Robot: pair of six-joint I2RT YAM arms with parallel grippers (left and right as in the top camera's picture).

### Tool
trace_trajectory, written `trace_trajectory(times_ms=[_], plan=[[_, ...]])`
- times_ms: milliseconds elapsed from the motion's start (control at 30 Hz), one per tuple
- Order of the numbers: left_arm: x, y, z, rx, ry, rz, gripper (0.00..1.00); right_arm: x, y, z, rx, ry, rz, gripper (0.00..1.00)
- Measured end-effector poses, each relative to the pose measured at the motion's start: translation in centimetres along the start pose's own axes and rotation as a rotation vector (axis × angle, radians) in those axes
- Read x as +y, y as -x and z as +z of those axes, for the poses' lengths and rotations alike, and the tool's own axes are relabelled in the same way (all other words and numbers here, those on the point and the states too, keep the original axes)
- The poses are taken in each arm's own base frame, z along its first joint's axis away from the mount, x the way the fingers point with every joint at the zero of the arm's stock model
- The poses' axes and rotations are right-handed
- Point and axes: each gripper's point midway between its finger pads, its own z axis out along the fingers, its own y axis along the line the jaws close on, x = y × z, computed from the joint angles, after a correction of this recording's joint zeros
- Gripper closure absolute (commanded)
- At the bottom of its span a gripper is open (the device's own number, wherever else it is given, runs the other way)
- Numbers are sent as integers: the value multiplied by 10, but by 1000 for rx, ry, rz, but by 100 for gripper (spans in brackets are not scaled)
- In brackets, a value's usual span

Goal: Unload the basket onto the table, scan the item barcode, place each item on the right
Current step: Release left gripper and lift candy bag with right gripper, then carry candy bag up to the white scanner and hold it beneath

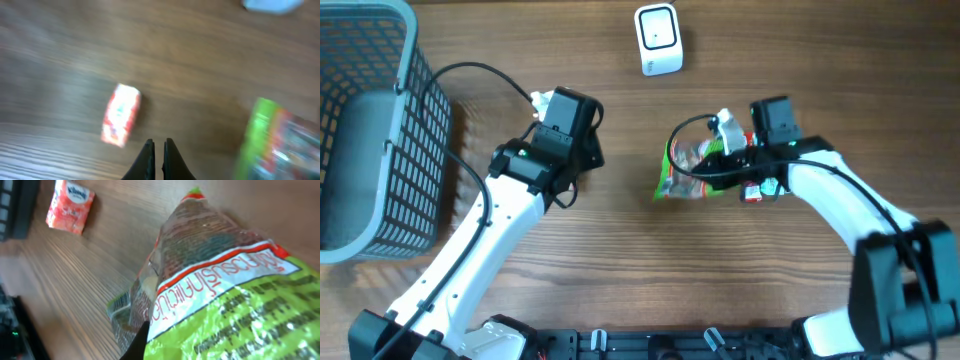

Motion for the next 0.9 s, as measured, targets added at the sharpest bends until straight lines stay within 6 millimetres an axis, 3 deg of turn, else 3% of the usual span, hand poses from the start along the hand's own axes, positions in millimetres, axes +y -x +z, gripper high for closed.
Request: trace_trajectory(times_ms=[167,233,333,367,400,467,500,533,800,900], plan=[[43,37,4,-104,106,-111,96,26,49,-46,-111,-139,-259,96],[57,44,5,-120,134,-145,96,46,60,-59,-112,-175,-369,96],[77,51,6,-127,168,-192,94,56,60,-61,-85,-201,-443,96],[80,52,6,-127,171,-198,86,61,56,-59,-58,-218,-493,96],[82,52,7,-125,173,-204,69,62,52,-56,-36,-240,-518,96],[87,51,12,-112,186,-214,57,66,49,-52,-16,-264,-561,96],[89,50,16,-102,193,-215,35,68,49,-51,-17,-265,-568,96],[89,48,19,-92,197,-214,0,68,49,-51,-18,-266,-570,96],[90,43,30,-61,209,-210,0,69,53,-51,-23,-270,-637,96],[90,43,29,-61,209,-210,0,76,56,-61,-5,-269,-669,96]])
